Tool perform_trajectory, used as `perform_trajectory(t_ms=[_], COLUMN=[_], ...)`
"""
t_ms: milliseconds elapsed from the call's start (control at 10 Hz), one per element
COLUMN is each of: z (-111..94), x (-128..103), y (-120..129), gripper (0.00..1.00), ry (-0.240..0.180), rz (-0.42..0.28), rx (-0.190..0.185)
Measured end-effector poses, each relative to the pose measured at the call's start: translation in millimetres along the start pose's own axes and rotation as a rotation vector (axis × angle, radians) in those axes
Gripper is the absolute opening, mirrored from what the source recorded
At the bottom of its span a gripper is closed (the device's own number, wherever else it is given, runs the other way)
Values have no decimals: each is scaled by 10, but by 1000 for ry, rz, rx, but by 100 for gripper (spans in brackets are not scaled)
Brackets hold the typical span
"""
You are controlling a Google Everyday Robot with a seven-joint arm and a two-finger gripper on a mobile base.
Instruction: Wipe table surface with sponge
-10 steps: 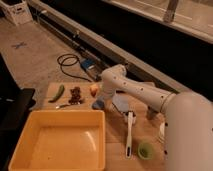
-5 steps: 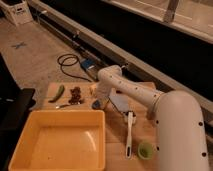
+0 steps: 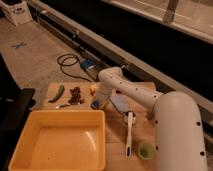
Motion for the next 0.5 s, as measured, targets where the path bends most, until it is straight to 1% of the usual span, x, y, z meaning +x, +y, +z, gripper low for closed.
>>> perform_trajectory(t_ms=[200, 500], z=[-45, -262], x=[-29, 52], y=[70, 249], gripper=[0, 0], ry=[4, 36], rz=[14, 58], rx=[-6, -5])
